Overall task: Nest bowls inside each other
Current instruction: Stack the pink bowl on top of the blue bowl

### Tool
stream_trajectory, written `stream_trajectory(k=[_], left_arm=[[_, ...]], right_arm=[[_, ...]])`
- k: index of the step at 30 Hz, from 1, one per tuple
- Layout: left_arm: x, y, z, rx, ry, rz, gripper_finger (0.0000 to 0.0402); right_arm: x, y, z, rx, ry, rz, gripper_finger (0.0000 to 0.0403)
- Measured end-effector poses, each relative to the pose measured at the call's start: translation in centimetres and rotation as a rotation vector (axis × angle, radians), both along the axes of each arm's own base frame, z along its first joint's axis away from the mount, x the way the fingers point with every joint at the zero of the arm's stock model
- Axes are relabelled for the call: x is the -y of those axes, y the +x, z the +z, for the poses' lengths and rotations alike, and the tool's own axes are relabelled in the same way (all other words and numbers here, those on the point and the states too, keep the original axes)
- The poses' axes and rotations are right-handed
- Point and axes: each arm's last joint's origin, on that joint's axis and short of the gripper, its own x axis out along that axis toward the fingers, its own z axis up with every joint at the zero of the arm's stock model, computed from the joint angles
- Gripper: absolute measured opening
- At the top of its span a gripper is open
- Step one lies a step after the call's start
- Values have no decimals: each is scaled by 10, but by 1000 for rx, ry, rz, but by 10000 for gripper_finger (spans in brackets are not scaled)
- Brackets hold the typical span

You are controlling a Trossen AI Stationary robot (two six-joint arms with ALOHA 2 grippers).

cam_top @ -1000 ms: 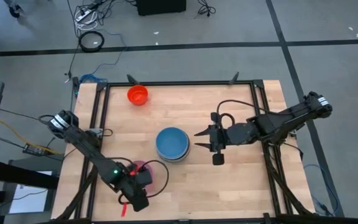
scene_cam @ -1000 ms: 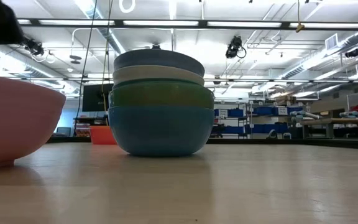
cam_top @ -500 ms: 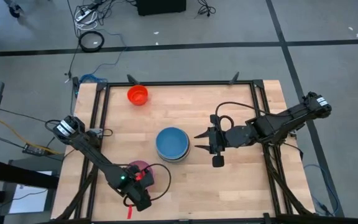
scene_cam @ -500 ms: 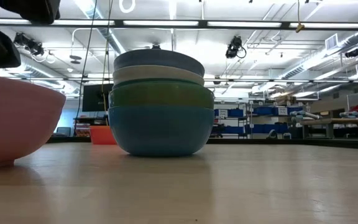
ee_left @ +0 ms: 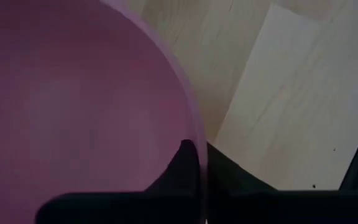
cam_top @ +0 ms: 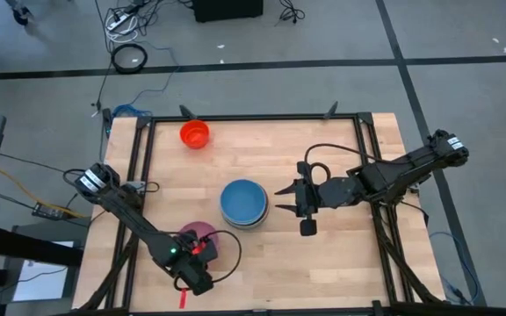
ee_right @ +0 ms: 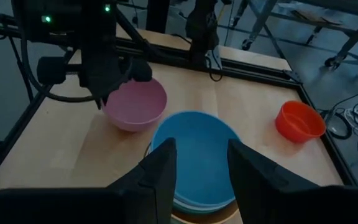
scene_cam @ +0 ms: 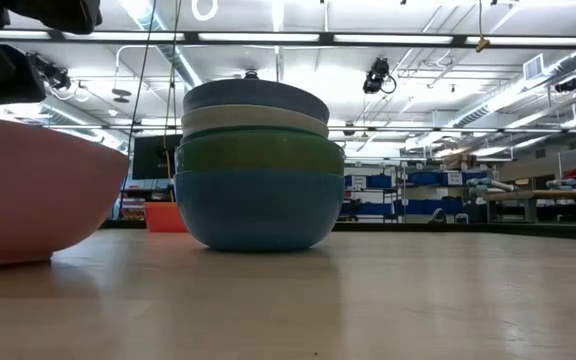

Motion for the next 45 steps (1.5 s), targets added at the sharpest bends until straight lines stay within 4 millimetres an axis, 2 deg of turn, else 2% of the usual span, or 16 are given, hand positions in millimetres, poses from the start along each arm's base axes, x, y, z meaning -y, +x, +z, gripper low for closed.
stream_trajectory(k=[3, 5, 13, 20, 24, 30, 36, 45], left_arm=[[2, 0, 8, -1, 39, -8, 6], [3, 1, 21, -1, 85, -14, 5], [-5, 2, 92, 20, 315, -54, 4], [-27, 21, 143, 134, 444, -122, 4], [-45, 37, 161, 165, 476, -181, 4], [-75, 55, 163, 116, 491, -257, 4], [-100, 68, 152, 57, 484, -301, 4], [-125, 89, 134, 84, 384, -347, 4]], right_arm=[[0, 0, 0, 0, 0, 0, 130], [0, 0, 0, -1, 0, 0, 130], [0, 0, 0, -1, -2, 0, 125], [0, 0, 0, -1, -8, 2, 116], [0, 0, 0, -1, -10, 3, 114], [0, 0, 0, -1, -9, 3, 114], [0, 0, 0, -2, -9, 3, 111], [0, 0, 0, 0, 8, -5, 109]])
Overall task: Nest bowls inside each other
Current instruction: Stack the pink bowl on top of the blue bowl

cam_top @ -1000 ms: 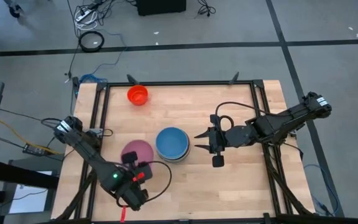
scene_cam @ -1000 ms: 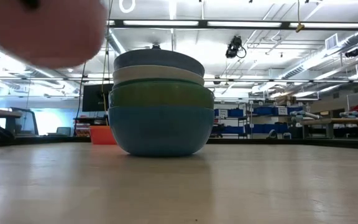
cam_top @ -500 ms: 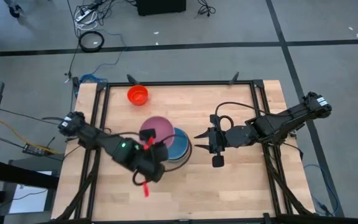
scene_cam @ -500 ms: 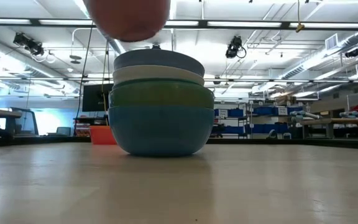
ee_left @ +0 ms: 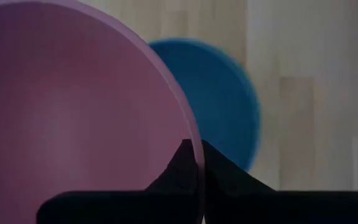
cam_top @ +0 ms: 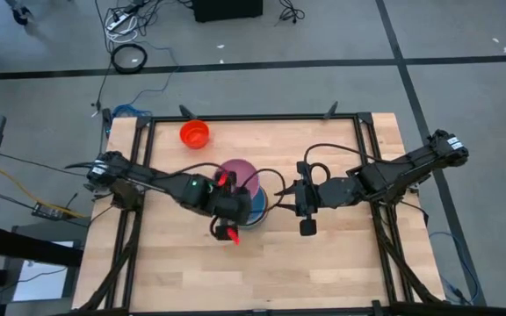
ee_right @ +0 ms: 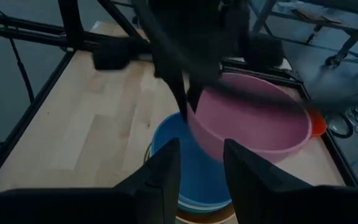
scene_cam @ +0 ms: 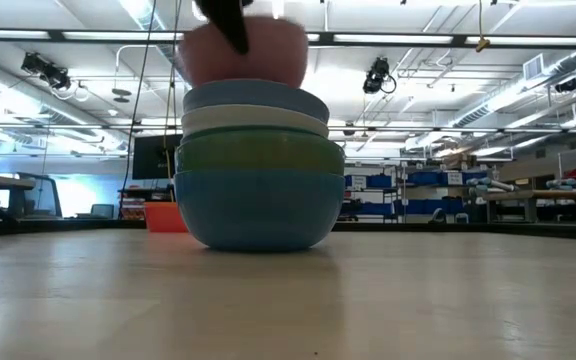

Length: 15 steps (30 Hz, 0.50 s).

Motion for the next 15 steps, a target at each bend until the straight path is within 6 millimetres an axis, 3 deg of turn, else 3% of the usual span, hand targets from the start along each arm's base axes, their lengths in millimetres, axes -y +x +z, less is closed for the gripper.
stream_trajectory(k=[5, 15], left_arm=[[-10, 1, -18, -56, -20, 19, 4], [-9, 9, -38, -4, -106, -12, 8]], right_arm=[[0, 0, 0, 0, 4, -2, 106], [0, 0, 0, 0, 7, -4, 105]])
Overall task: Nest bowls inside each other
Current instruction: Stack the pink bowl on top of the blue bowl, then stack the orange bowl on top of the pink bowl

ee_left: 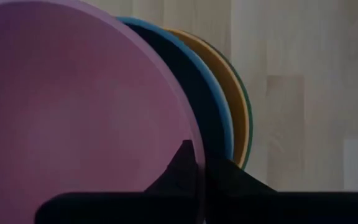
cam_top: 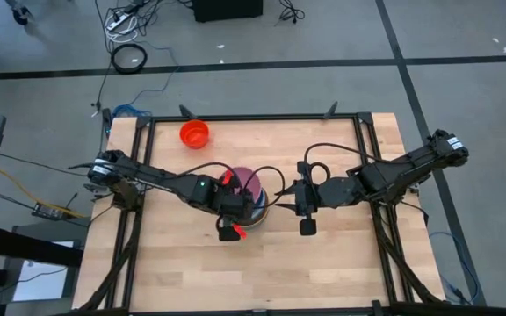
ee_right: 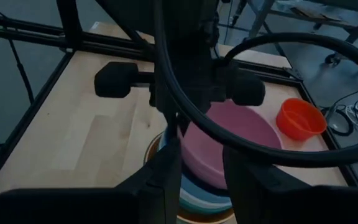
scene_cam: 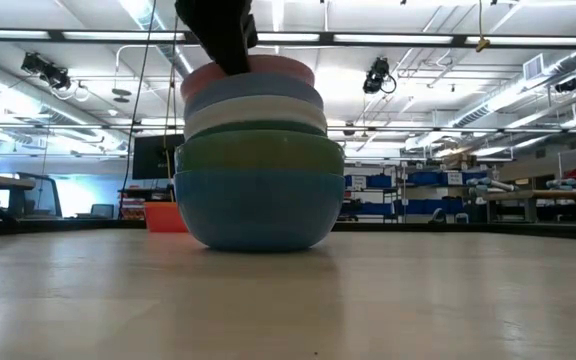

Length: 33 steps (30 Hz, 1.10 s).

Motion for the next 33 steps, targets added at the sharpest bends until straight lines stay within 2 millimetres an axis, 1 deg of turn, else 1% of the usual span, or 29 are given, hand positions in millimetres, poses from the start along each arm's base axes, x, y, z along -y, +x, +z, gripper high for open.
stream_trajectory(k=[6, 14, 24, 27, 33], left_arm=[[1, 4, 1, 44, -24, 19, 30], [6, 3, 1, 27, -128, 38, 63], [16, -1, 3, 26, -162, 34, 72], [16, -4, 9, 51, -174, 35, 72], [14, -11, 32, 168, -212, 29, 72]], right_arm=[[0, 0, 0, 0, 0, 1, 106], [0, 0, 0, -4, -2, 1, 106], [0, 0, 0, -4, 1, -1, 106], [0, 0, 0, -5, 4, -2, 106], [0, 0, -1, -7, 6, -4, 106]])
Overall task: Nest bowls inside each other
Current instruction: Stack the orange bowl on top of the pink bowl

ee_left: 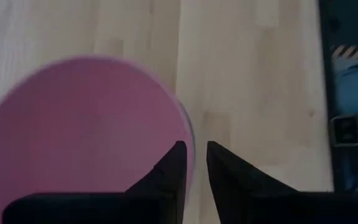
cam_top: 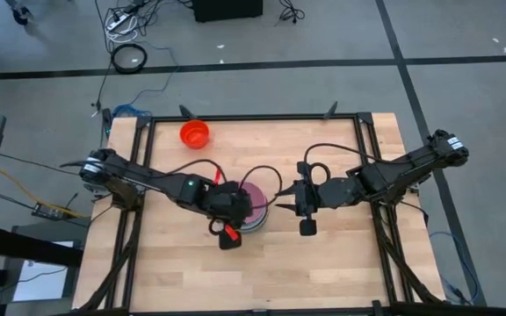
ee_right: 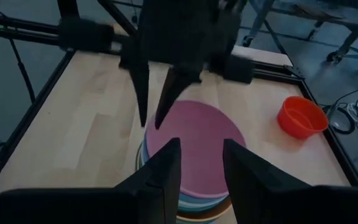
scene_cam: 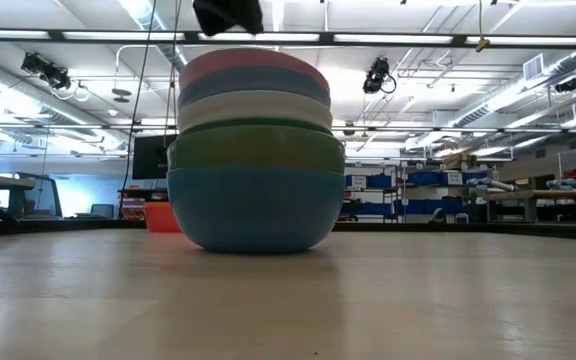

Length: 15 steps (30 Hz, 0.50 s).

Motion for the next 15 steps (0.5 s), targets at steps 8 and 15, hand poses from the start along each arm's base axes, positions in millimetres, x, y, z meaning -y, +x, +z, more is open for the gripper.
stream_trajectory(k=[8, 15], left_arm=[[-15, -40, 42, 102, 104, 100, 72], [-51, -81, 60, 22, 342, 286, 72]], right_arm=[[0, 0, -1, -11, 1, -3, 106], [1, 0, -1, -10, 2, -4, 106]])
